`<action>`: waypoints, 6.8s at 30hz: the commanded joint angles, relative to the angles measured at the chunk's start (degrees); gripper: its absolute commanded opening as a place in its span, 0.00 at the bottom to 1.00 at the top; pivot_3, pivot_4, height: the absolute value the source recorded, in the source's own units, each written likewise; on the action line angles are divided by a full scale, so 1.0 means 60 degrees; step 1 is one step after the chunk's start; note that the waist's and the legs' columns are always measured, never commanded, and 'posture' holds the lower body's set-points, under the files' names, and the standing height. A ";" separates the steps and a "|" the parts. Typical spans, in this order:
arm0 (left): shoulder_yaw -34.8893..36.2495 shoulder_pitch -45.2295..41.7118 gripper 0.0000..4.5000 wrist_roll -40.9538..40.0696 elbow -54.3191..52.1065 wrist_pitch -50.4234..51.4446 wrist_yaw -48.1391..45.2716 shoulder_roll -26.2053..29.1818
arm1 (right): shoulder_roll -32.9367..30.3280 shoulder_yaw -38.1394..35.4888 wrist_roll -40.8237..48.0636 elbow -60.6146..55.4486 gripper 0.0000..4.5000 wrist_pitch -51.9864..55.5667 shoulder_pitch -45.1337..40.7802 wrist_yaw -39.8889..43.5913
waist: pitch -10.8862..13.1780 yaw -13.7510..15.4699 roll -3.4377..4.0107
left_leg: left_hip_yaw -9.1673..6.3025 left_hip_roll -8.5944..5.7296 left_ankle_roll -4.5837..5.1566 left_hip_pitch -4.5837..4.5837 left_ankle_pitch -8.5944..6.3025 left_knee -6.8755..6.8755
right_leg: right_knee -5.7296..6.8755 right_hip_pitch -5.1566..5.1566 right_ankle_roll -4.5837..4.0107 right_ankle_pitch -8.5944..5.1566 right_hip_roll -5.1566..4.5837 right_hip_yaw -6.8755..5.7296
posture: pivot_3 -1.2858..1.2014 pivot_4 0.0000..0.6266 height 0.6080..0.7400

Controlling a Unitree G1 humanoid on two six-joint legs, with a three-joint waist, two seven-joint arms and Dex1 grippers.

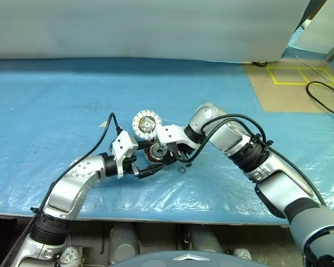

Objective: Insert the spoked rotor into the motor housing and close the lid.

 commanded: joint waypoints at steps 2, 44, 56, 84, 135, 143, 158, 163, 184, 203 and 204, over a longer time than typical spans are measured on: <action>0.0024 -0.0054 1.00 -0.0133 -0.0319 -0.0078 -0.0022 0.0018 | -0.0048 0.0178 0.0234 -0.0388 0.00 0.0408 -0.0260 0.0306 | 0.0000 0.0000 0.0000 | 0.0000 0.0001 -0.0001 0.0001 0.0000 0.0000 | 0.0001 0.0001 0.0000 0.0000 0.0000 0.0000 | 0.52 0.24 1.00; -0.0117 -0.0310 1.00 -0.0047 0.0046 -0.0346 0.0046 -0.0049 | 0.0294 -0.0010 0.1141 0.0011 0.34 0.1696 -0.0739 -0.0966 | 0.0002 -0.0009 0.0009 | -0.0001 0.0001 -0.0004 0.0081 -0.0002 -0.0003 | -0.0005 0.0077 0.0001 -0.0003 -0.0004 0.0001 | 0.52 0.24 1.00; -0.0077 -0.0354 1.00 -0.0166 0.0064 -0.0369 -0.0151 0.0064 | -0.0100 -0.0584 0.2126 -0.0470 0.34 0.2523 -0.1322 -0.0533 | 0.0004 0.0001 0.0012 | -0.0001 0.0000 -0.0005 0.0074 -0.0001 -0.0011 | -0.0012 0.0075 0.0008 -0.0012 -0.0003 -0.0001 | 0.52 0.24 1.00; 0.1223 0.1135 1.00 -0.1194 -0.1622 -0.0156 -0.0510 0.1386 | -0.2632 -0.5877 0.3870 -0.4870 0.34 0.0235 0.6300 -0.4830 | 0.0001 0.0211 0.0037 | 0.0008 -0.0006 -0.0004 0.0101 -0.0004 -0.0041 | -0.0048 0.0094 0.0034 -0.0044 -0.0007 0.0011 | 0.52 0.24 1.00; 0.0987 0.1270 1.00 -0.1158 -0.1964 0.0335 0.0173 0.1388 | -0.1856 -0.3153 0.2060 -0.1742 0.80 -0.3115 0.6338 -0.4254 | -0.0007 0.0190 0.0047 | 0.0010 -0.0022 -0.0004 0.0096 -0.0004 -0.0062 | -0.0096 0.0110 0.0051 -0.0057 -0.0024 0.0005 | 0.52 0.24 1.00; 0.0938 0.1200 1.00 -0.1149 -0.1940 0.0343 0.0227 0.1351 | -0.1914 -0.3265 0.2099 -0.1960 0.21 -0.2745 0.6153 -0.4420 | -0.0007 0.0189 0.0047 | 0.0010 -0.0021 -0.0004 0.0096 -0.0004 -0.0063 | -0.0096 0.0111 0.0051 -0.0058 -0.0023 0.0005 | 0.52 0.24 1.00; 0.0932 0.1001 1.00 -0.1190 -0.1822 0.0315 0.0218 0.1285 | -0.1886 -0.4063 0.3088 -0.2174 0.13 -0.1515 0.5344 -0.4227 | -0.0007 0.0185 0.0048 | 0.0010 -0.0023 -0.0005 0.0096 -0.0004 -0.0061 | -0.0092 0.0108 0.0051 -0.0057 -0.0023 0.0006 | 0.52 0.24 1.00; 0.0969 0.0933 1.00 -0.1150 -0.1700 0.0222 0.0206 0.1278 | -0.2301 -0.4412 0.3466 -0.2491 0.13 -0.1318 0.4794 -0.3802 | -0.0007 0.0192 0.0049 | 0.0010 -0.0022 -0.0005 0.0095 -0.0003 -0.0061 | -0.0092 0.0109 0.0051 -0.0057 -0.0023 0.0004 | 0.52 0.24 1.00; 0.1584 0.0842 1.00 -0.0872 -0.1096 -0.0389 -0.0156 0.1787 | -0.0217 -0.3264 0.2903 -0.0120 0.13 -0.2244 0.2429 -0.3744 | -0.0006 0.0182 0.0048 | 0.0010 -0.0021 -0.0006 0.0089 -0.0003 -0.0040 | -0.0051 0.0097 0.0041 -0.0063 -0.0022 -0.0001 | 0.52 0.24 1.00; 0.1193 0.0869 1.00 -0.0714 -0.1180 -0.0510 -0.0068 0.1462 | 0.0626 -0.2917 0.2272 0.1350 0.13 -0.2958 0.2444 -0.4035 | -0.0007 0.0168 0.0048 | 0.0010 -0.0017 -0.0006 0.0088 -0.0003 -0.0040 | -0.0044 0.0093 0.0039 -0.0064 -0.0022 -0.0001 | 0.52 0.24 1.00; 0.1186 0.0853 1.00 -0.0718 -0.1182 -0.0504 -0.0070 0.1451 | 0.0651 -0.2933 0.2265 0.1419 0.13 -0.2967 0.2421 -0.4047 | -0.0006 0.0168 0.0048 | 0.0010 -0.0017 -0.0006 0.0089 -0.0003 -0.0040 | -0.0044 0.0093 0.0039 -0.0064 -0.0022 -0.0001 | 0.52 0.24 1.00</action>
